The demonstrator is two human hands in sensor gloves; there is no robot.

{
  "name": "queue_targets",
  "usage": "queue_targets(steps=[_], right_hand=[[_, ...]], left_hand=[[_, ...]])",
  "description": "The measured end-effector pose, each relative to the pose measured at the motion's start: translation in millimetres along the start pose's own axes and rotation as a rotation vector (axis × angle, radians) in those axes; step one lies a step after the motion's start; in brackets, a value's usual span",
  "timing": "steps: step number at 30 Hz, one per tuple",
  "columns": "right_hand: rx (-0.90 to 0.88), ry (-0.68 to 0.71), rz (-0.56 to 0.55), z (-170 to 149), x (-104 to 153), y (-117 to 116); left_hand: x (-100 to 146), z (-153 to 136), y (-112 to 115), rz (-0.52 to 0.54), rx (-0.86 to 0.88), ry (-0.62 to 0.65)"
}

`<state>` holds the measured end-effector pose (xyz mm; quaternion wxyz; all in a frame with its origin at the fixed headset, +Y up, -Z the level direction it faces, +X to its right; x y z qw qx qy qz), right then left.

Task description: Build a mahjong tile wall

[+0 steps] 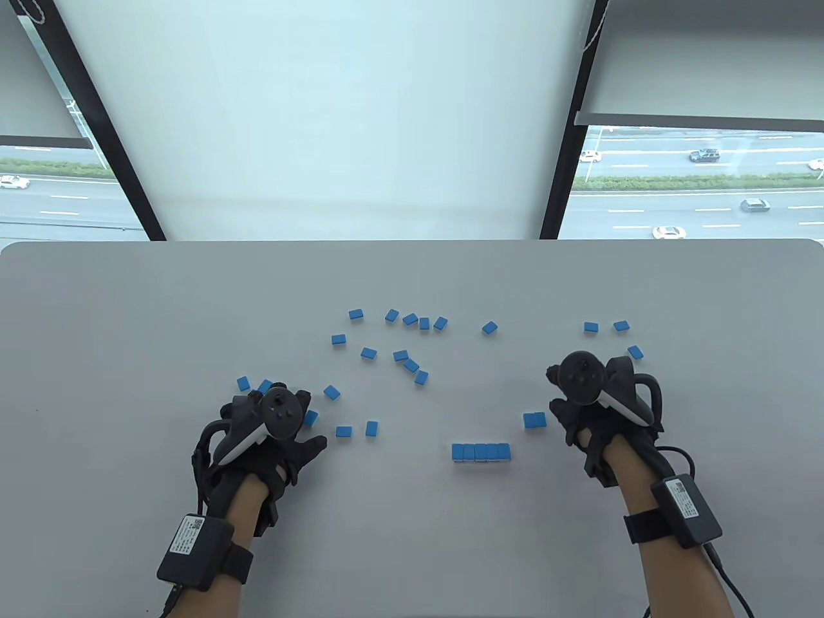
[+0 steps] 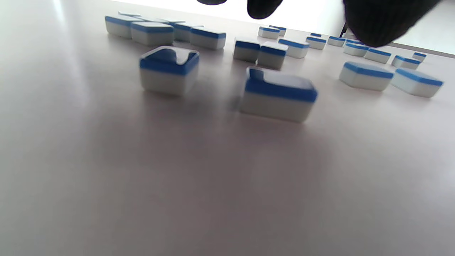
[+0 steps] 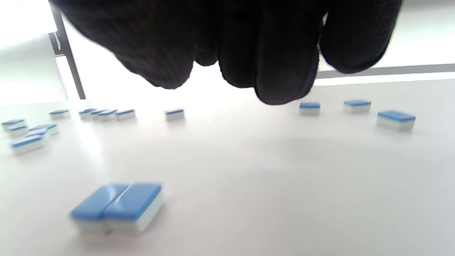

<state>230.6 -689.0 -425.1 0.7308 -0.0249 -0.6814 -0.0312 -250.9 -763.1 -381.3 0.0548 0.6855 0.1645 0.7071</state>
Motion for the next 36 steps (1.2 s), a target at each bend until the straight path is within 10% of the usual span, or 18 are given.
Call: queue_targets(steps=[7,14,36], right_hand=[[-0.032,-0.140,0.003,-36.1,-54.2,21.0],[0.017,-0.294,0.221,-59.5,-112.6,-25.9],[0.211,-0.295,0.215,-47.2,-117.1,-57.8]], left_hand=[[1.6,-2.9,-1.6,0.009,-0.001,-0.015],[0.4,-10.0,-0.6,0.005,0.000,-0.042],[0.2,-14.8,1.5,-0.009,-0.001,-0.060]])
Point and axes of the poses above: the tracker on the back of each hand, its own z axis roughly to the thumb side, its own x axis roughly from the fingertips to the wrist, y = z × x, the point moved 1 cm from there along -x, roughly from the wrist to the fingertips, and after that the axes turned 2 degrees about x, right-handed, at the moved point
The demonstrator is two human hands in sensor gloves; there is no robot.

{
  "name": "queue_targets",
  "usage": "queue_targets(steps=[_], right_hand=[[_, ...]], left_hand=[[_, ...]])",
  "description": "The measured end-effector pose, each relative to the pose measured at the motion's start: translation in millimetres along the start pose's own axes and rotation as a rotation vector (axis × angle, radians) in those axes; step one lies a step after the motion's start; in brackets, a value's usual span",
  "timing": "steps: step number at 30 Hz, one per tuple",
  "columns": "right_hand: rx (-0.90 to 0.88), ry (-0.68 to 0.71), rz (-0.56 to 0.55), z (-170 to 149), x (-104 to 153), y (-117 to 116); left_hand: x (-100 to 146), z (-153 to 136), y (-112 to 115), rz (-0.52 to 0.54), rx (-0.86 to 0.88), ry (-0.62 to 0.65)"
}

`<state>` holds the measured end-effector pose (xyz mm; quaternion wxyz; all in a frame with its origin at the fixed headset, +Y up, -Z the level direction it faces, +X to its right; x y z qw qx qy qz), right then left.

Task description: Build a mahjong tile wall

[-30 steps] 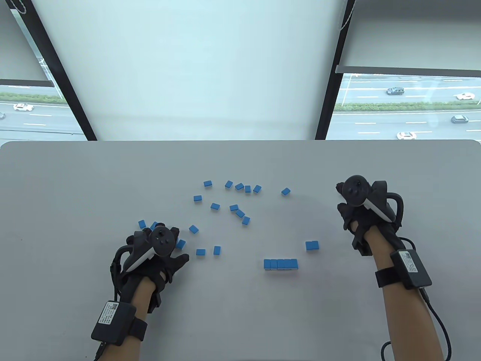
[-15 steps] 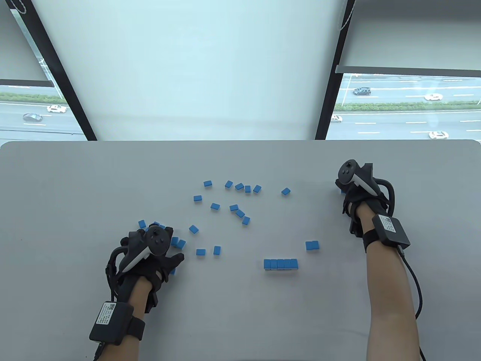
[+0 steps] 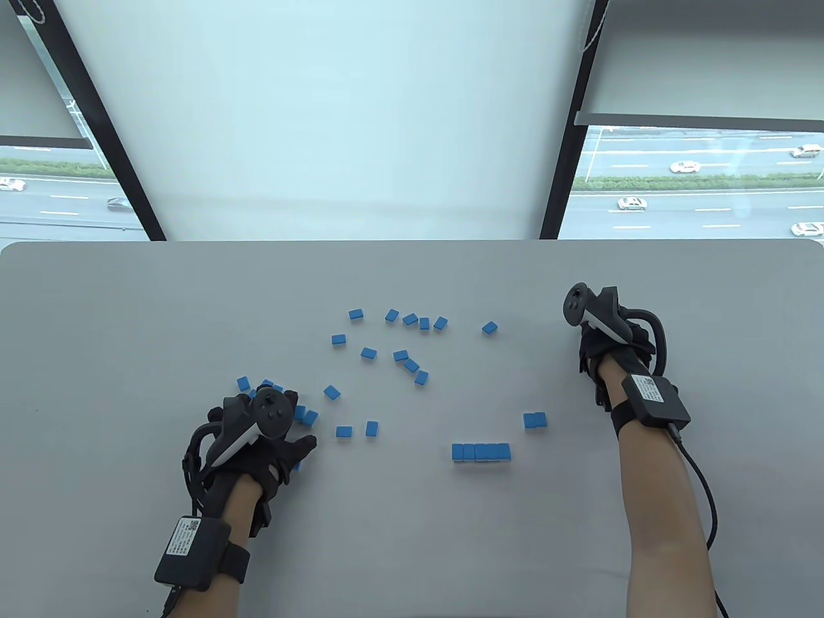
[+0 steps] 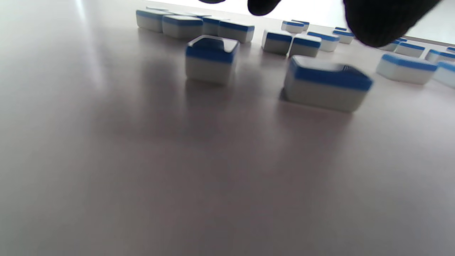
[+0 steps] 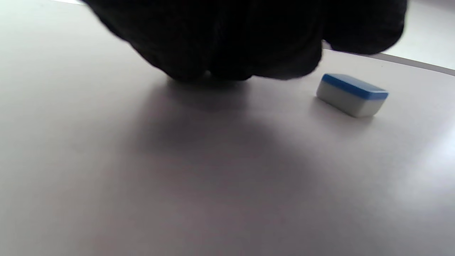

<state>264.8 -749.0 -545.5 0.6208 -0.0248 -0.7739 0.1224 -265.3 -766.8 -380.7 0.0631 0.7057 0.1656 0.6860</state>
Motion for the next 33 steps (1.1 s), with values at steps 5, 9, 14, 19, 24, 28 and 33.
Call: queue_targets(steps=[5,9,14,19,24,28,33], right_hand=[[-0.042,0.071,-0.068,-0.4,30.4,24.5],[-0.071,0.156,-0.179,4.0,69.9,51.3],[-0.118,0.214,-0.282,10.3,116.9,72.9],[-0.159,0.247,-0.365,16.6,155.5,77.0],[-0.158,0.276,-0.384,17.3,175.4,59.0],[-0.193,0.270,-0.368,10.4,174.6,31.4],[-0.187,0.294,-0.246,14.5,161.6,-2.8]], left_hand=[[1.2,4.9,0.3,-0.002,0.000,0.022],[4.0,8.1,-3.7,0.018,0.020,0.045],[7.0,9.6,-5.8,0.021,0.041,0.060],[9.0,12.6,-8.2,0.031,0.052,0.077],[8.3,16.2,-8.4,0.029,0.049,0.090],[7.9,16.6,-8.2,0.023,0.055,0.093],[6.2,16.0,-5.2,0.007,0.055,0.086]])
Point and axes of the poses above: the tracker on the back of each hand, its own z axis roughly to the thumb side, its own x axis roughly from the fingertips to the wrist, y = z × x, the point moved 1 cm from there along -x, roughly from the wrist to the fingertips, and after that the axes turned 2 degrees about x, right-handed, at the moved point
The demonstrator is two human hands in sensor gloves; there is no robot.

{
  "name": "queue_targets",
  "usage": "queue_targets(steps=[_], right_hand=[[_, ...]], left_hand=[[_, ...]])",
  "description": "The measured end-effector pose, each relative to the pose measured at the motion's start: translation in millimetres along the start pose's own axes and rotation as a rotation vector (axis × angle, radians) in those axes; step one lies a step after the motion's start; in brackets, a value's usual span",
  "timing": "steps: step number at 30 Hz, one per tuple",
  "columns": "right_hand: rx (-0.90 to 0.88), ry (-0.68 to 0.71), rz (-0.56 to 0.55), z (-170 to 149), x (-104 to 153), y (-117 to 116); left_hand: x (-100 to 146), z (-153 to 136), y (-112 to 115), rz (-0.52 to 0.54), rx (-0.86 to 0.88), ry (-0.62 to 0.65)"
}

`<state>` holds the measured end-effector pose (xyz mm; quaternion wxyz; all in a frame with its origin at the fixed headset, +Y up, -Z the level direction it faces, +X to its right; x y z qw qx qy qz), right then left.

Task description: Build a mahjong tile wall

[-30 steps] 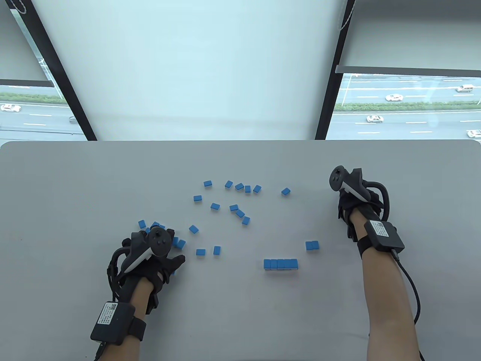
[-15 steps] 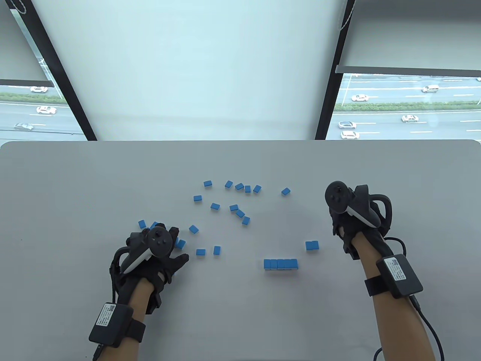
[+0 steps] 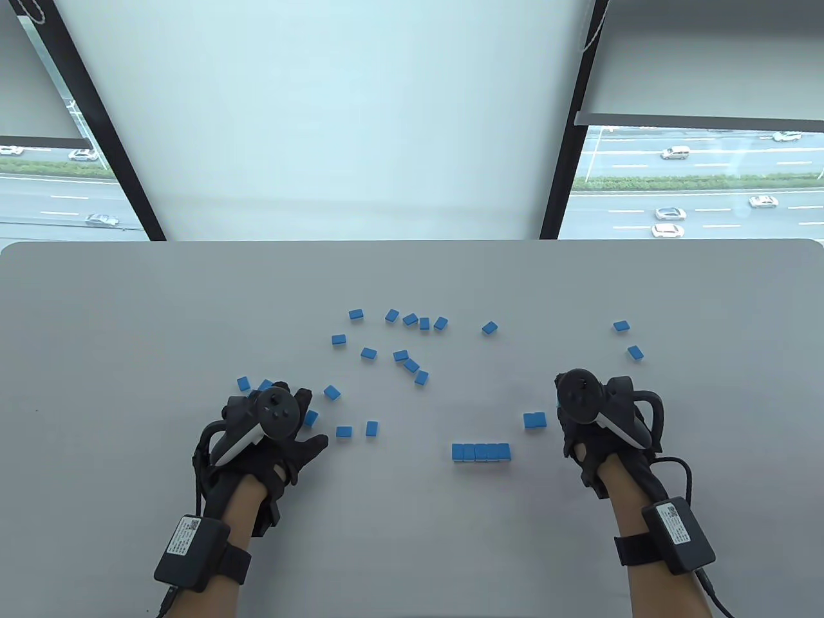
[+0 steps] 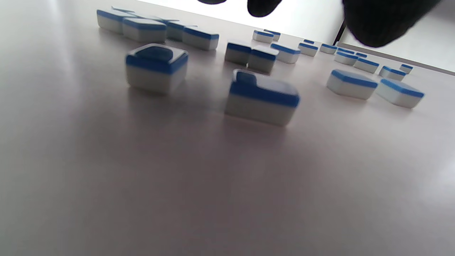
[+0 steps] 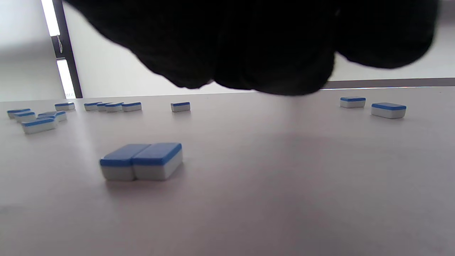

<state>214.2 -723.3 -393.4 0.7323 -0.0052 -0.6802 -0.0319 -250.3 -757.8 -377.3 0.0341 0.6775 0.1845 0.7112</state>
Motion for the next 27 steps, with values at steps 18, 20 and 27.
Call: queue_targets(steps=[18,20,27], right_hand=[[0.022,0.021,0.111,5.3,-3.9,-31.2],[0.033,0.026,0.110,6.6,-4.1,-32.0],[0.049,0.030,0.115,8.6,-3.5,-31.9]], left_hand=[[0.6,1.4,0.7,-0.007,-0.028,-0.012],[0.6,1.5,0.8,-0.006,-0.029,-0.012],[0.6,2.1,1.7,-0.010,-0.036,-0.011]])
Point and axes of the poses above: the tracker on the back of each hand, its own z axis roughly to the thumb side, its own x axis roughly from the fingertips to the wrist, y = z × x, the point moved 1 cm from there along -x, roughly from the wrist to the fingertips, and after that the axes turned 2 degrees about x, right-handed, at the moved point
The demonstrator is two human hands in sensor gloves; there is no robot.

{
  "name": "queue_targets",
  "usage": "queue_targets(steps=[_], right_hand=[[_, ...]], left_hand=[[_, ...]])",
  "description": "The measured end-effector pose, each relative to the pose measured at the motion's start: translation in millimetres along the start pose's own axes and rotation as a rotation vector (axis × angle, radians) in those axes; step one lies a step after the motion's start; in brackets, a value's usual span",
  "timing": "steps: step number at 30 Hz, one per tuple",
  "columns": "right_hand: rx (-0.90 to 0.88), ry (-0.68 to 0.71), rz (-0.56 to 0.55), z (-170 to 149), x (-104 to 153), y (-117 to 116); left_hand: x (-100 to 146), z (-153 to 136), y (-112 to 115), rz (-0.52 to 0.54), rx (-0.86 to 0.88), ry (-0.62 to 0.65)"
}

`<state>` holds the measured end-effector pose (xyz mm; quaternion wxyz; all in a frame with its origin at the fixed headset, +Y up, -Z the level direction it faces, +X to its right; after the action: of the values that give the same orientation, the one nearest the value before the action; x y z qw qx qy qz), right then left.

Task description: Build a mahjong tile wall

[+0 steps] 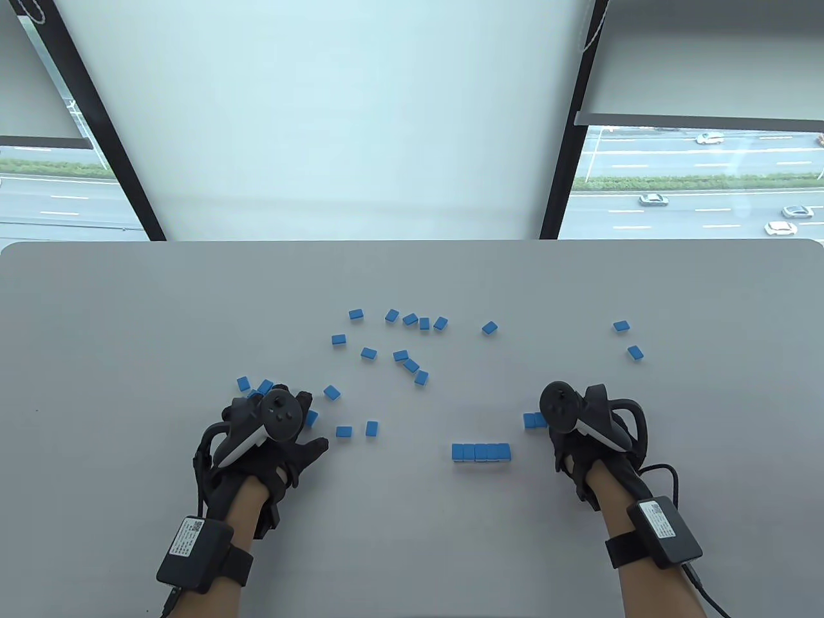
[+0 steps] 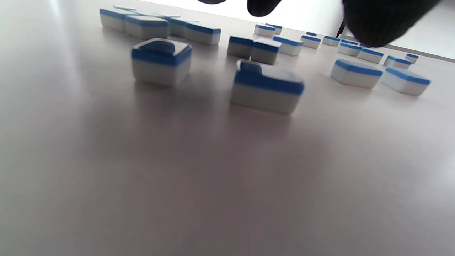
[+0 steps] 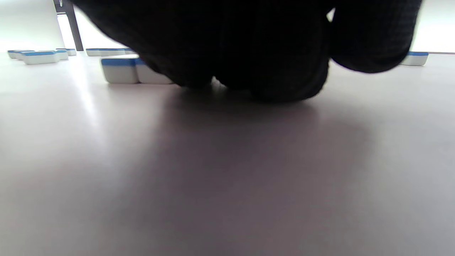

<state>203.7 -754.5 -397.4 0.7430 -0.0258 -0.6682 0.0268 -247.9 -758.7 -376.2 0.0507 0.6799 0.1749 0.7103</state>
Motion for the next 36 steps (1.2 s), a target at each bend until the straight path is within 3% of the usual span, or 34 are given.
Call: queue_targets(steps=[20,22,26,31,36], right_hand=[[-0.033,0.006,0.001,-0.2,-0.2,0.4],[-0.066,-0.004,0.001,-4.0,2.3,9.1],[-0.065,-0.062,-0.125,-22.3,4.4,46.7],[-0.019,-0.230,-0.235,-64.8,-6.7,91.4],[0.008,-0.393,-0.237,-105.9,-24.8,100.1]], left_hand=[[0.2,2.5,-0.2,0.000,-0.014,0.003],[0.4,2.6,-0.7,0.003,-0.013,0.004],[0.5,2.1,-0.7,0.005,-0.012,0.003],[0.8,0.8,-1.8,0.009,-0.009,-0.003],[1.0,-1.1,-2.1,0.008,-0.008,-0.010]])
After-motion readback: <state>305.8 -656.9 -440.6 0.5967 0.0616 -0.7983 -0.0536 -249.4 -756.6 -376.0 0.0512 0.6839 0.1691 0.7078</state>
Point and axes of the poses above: the tracker on the back of each hand, its own z axis roughly to the thumb side, its own x axis roughly from the fingertips to the wrist, y = z × x, the point moved 1 cm from there along -x, roughly from the wrist to the fingertips, and after that the axes turned 2 degrees about x, right-handed, at the moved point
